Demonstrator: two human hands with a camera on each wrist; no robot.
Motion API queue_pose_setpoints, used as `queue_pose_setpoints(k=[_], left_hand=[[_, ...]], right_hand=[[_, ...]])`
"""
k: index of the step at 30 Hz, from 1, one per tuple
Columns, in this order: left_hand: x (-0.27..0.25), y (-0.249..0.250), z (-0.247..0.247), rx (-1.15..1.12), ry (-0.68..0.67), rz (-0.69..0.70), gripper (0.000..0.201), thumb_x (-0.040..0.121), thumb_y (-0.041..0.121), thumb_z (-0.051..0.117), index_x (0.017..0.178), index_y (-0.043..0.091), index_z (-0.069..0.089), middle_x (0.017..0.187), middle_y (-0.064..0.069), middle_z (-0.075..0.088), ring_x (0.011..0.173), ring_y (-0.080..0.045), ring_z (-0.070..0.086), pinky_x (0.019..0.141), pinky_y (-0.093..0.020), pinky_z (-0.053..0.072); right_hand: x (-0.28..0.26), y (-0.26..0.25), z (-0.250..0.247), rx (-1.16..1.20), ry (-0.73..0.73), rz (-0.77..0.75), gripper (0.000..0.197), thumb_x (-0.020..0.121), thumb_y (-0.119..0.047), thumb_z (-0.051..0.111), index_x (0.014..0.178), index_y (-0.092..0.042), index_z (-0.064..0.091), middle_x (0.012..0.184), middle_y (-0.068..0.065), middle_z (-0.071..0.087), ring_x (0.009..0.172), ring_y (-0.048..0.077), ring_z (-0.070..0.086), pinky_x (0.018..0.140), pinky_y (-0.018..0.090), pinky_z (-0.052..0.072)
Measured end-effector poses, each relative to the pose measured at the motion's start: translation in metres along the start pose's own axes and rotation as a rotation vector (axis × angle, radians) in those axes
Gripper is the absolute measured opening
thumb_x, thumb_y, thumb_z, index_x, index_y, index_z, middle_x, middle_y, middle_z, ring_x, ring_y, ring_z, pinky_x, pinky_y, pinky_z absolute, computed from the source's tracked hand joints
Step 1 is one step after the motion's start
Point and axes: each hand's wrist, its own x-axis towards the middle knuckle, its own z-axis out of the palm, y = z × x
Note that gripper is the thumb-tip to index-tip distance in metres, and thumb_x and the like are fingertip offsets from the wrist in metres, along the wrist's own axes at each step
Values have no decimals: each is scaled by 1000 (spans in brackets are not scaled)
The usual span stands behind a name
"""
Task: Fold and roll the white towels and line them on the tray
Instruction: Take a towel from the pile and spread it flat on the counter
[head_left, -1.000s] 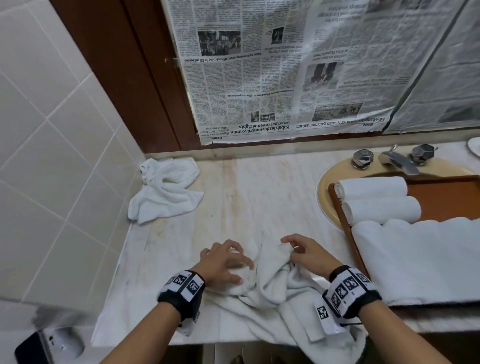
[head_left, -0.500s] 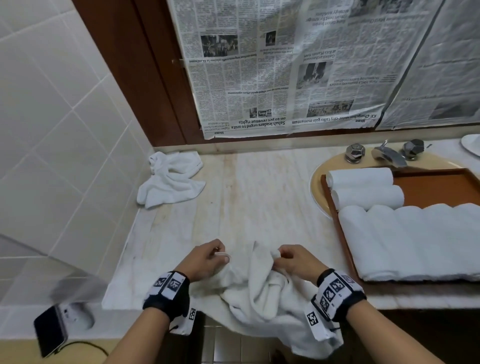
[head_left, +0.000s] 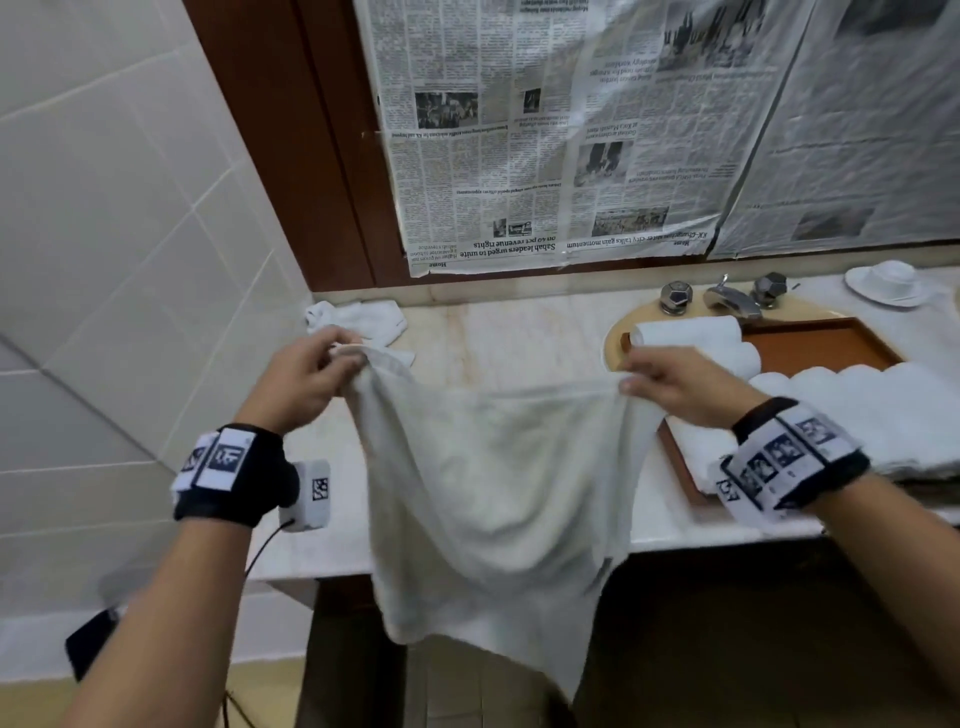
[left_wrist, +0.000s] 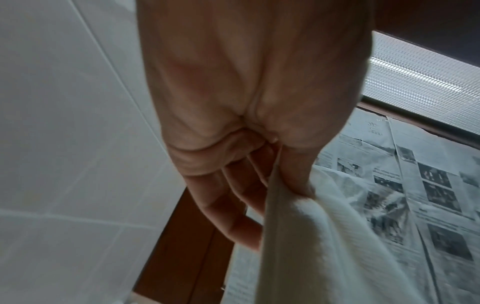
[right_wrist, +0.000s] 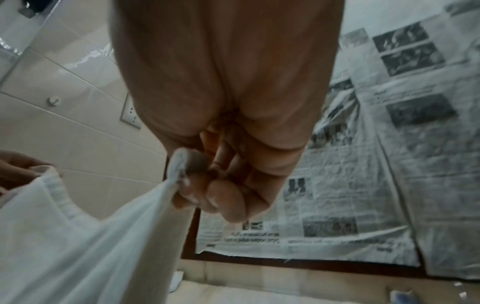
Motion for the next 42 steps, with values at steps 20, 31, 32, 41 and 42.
queue_pose_setpoints(k=[20,31,32,41,42], left_hand=[[-11,14,-75,82,191,-18,10,93,28,68,84,25,71,78,-11,64,72,-18,63,59,-33,59],[8,13,-88,136,253,2,16,95,31,64,90,18,71,79,-12,71,75,-27,69,58,-35,58],[9,11,-88,138,254,-6,16,95,30,64,91,17,72,80,-13,70,76,-29,69,58,-35,59],[26,-10,-78,104,303,-83,18,96,27,63,92,12,71,80,-18,68,71,-26,63,47,-18,51],[28,-13,-79,122,315,-82,19,96,30,63,91,13,71,78,-16,68,69,-25,64,52,-23,54]], right_hand=[[-13,-23,-89,36,375,230,14,101,-23,52,90,-16,56,58,17,61,41,25,59,47,33,48],[-12,-16,-112,181,267,171,12,96,-12,62,96,1,63,73,22,69,65,32,66,65,36,57],[-12,-14,-113,212,250,179,12,95,-9,61,98,3,63,76,23,70,66,29,67,65,34,59],[10,-16,-101,212,436,288,10,95,-9,62,91,0,64,68,18,68,53,21,63,52,30,58],[14,-16,-101,206,445,293,11,95,-9,63,90,0,64,68,18,67,51,21,62,52,31,57]])
